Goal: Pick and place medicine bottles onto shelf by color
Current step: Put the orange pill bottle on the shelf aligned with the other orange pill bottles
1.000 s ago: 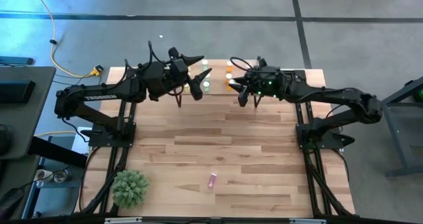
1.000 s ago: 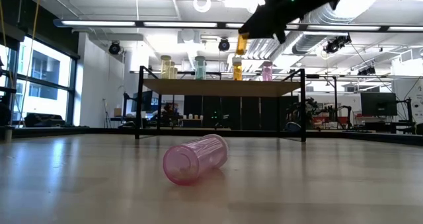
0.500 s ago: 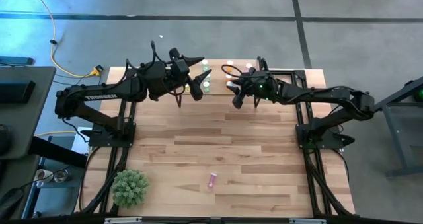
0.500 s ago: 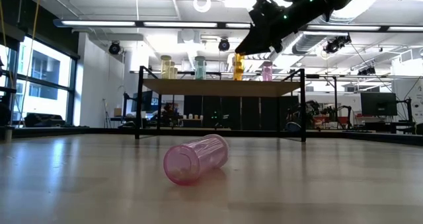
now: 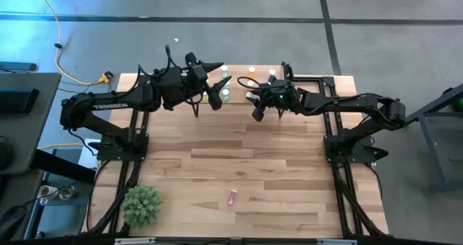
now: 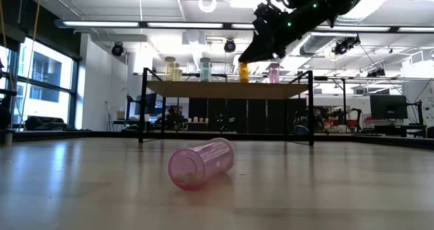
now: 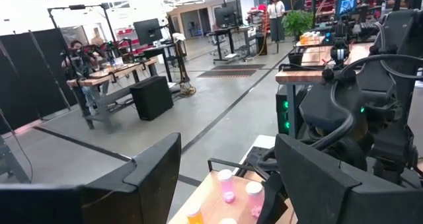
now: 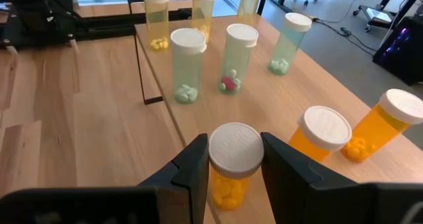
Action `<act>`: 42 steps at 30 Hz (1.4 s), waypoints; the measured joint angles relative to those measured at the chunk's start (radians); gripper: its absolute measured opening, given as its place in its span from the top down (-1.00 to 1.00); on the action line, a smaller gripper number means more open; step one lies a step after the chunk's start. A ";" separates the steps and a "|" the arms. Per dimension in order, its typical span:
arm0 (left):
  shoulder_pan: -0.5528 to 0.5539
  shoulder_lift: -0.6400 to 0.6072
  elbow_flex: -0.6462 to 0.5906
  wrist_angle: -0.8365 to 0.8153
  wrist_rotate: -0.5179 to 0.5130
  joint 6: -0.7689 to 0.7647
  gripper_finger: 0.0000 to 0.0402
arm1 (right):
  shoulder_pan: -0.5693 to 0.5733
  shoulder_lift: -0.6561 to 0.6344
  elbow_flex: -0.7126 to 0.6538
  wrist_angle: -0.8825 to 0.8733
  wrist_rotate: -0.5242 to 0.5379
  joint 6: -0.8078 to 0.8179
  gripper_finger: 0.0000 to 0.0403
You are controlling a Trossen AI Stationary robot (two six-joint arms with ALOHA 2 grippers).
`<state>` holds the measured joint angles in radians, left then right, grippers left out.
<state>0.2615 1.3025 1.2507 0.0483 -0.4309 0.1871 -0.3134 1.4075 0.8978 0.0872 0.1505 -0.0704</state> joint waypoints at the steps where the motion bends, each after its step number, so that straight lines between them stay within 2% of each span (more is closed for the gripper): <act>1: 0.000 0.000 0.000 0.000 0.000 0.000 -0.17 | 0.000 0.000 0.000 0.000 0.000 -0.001 0.47; 25: 0.000 0.001 0.000 -0.022 0.000 0.000 -0.17 | 0.000 0.000 0.000 -0.002 0.034 0.001 0.42; 34: 0.000 0.001 0.000 -0.022 0.000 0.000 -0.17 | 0.000 0.000 0.000 -0.004 0.054 0.001 0.23; 42: 0.000 0.001 0.000 -0.023 0.001 0.000 -0.16 | 0.000 0.000 0.030 -0.010 0.055 0.001 0.20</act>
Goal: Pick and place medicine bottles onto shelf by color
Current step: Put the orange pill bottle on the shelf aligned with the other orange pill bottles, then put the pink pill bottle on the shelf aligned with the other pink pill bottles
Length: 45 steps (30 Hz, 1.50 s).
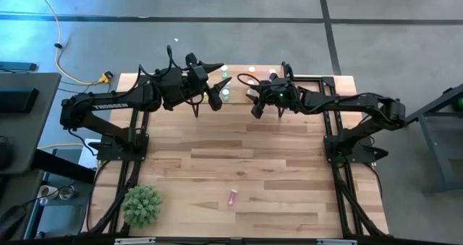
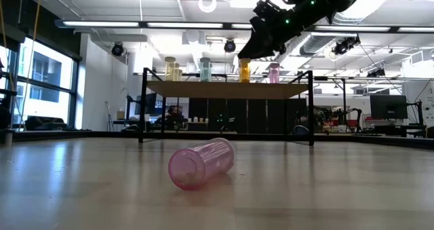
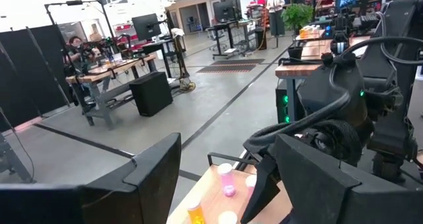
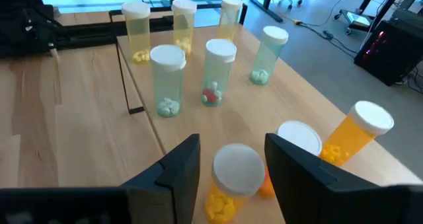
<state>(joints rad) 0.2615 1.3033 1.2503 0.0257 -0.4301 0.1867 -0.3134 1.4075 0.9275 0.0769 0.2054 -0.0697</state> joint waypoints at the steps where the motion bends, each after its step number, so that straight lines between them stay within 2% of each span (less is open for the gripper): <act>1: 0.000 0.000 0.000 0.000 0.000 0.000 -0.16 | 0.000 0.000 0.007 -0.008 0.000 0.000 0.20; 11: -0.002 -0.001 0.000 -0.053 0.000 -0.048 -0.16 | 0.007 0.000 0.110 -0.140 -0.001 0.001 0.20; 17: -0.027 -0.005 0.000 -0.233 0.000 -0.213 -0.16 | 0.006 0.000 0.223 -0.270 -0.003 0.001 0.20; 22: -0.088 -0.005 0.000 -0.367 0.000 -0.377 -0.16 | -0.001 0.000 0.293 -0.291 -0.003 0.049 0.20; 27: -0.160 -0.005 0.000 -0.493 -0.001 -0.530 -0.16 | 0.007 0.000 0.386 -0.412 -0.005 0.087 0.20; 32: -0.226 -0.005 0.000 -0.628 -0.013 -0.658 -0.16 | 0.045 -0.001 0.467 -0.541 -0.013 0.197 0.20; 35: -0.259 -0.005 0.000 -0.721 -0.059 -0.701 -0.16 | 0.077 -0.001 0.499 -0.618 -0.029 0.300 0.20; 41: -0.296 -0.032 0.000 -0.824 -0.101 -0.689 -0.16 | 0.180 -0.001 0.504 -0.667 -0.128 0.531 0.20; 45: -0.316 -0.076 0.000 -0.860 -0.102 -0.637 -0.16 | 0.279 -0.001 0.504 -0.626 -0.122 0.611 0.20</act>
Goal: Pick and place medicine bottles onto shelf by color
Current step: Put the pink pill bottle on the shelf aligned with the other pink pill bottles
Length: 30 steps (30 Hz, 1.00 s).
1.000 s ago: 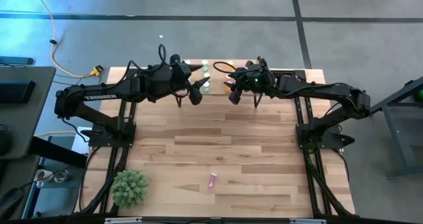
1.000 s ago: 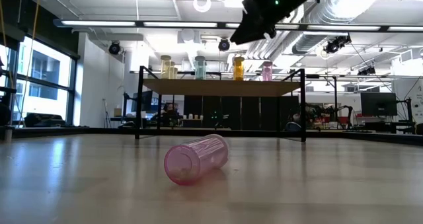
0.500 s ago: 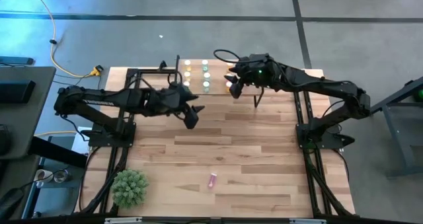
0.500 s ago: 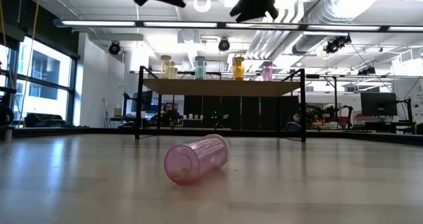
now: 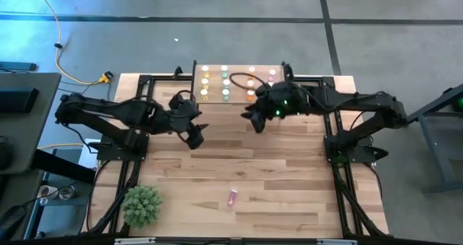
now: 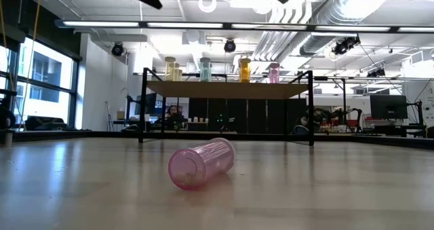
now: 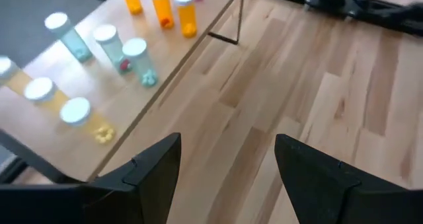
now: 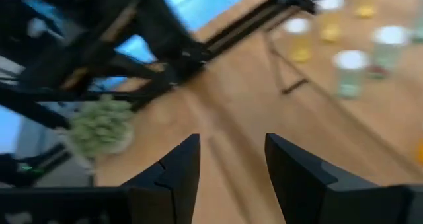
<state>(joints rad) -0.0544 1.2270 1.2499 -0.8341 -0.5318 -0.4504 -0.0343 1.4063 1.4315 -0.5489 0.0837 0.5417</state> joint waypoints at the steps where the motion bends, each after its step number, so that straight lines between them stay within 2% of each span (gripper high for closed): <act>1: -0.004 -0.016 0.000 -0.012 0.000 0.018 -0.16 | 0.026 0.000 0.000 0.023 0.015 0.016 0.20; 5: -0.009 -0.083 0.000 -0.048 -0.004 0.070 -0.16 | 0.125 0.009 0.000 0.180 0.090 0.087 0.20; 13: -0.003 -0.199 0.000 -0.114 -0.008 0.150 -0.16 | 0.275 0.052 0.001 0.559 0.184 0.058 0.20; 17: -0.003 -0.237 0.000 -0.122 -0.020 0.201 -0.16 | 0.317 0.075 0.006 0.627 0.206 0.080 0.20; 23: -0.003 -0.277 0.000 -0.167 -0.041 0.200 -0.16 | 0.364 0.177 0.156 0.457 0.223 0.172 0.20; 27: -0.002 -0.295 0.000 -0.194 -0.041 0.200 -0.16 | 0.378 0.276 0.338 0.142 0.220 0.294 0.20; 30: -0.002 -0.302 0.000 -0.209 -0.041 0.194 -0.16 | 0.384 0.363 0.454 -0.124 0.220 0.467 0.20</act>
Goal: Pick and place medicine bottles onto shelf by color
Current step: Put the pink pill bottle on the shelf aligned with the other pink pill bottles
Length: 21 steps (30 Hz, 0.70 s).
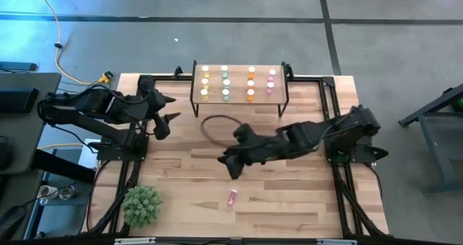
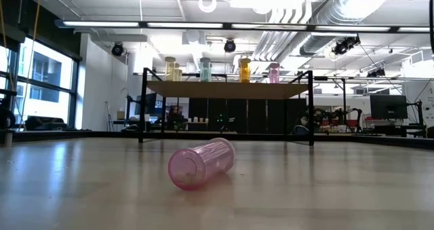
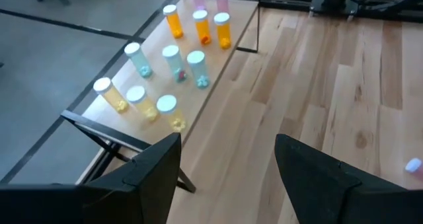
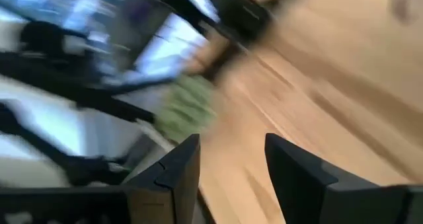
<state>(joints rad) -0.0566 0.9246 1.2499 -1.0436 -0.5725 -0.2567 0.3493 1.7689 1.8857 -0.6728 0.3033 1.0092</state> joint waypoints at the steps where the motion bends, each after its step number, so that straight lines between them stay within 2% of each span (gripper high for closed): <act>1: 0.000 -0.002 0.000 0.000 0.000 -0.001 -0.16 | 0.000 0.029 0.032 -0.071 -0.004 0.059 0.20; 4: 0.000 -0.002 0.000 -0.004 0.000 -0.001 -0.16 | 0.009 0.098 0.091 -0.216 -0.047 0.221 0.20; 8: 0.000 -0.002 0.000 -0.004 0.003 -0.001 -0.16 | 0.027 0.170 0.103 -0.285 -0.125 0.360 0.20; 21: 0.000 -0.001 0.000 -0.005 0.011 -0.001 -0.16 | 0.054 0.314 0.103 -0.299 -0.184 0.569 0.20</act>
<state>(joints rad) -0.0570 0.9234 1.2499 -1.0488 -0.5613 -0.2581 0.4032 2.0831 1.9888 -0.9714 0.1196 1.5780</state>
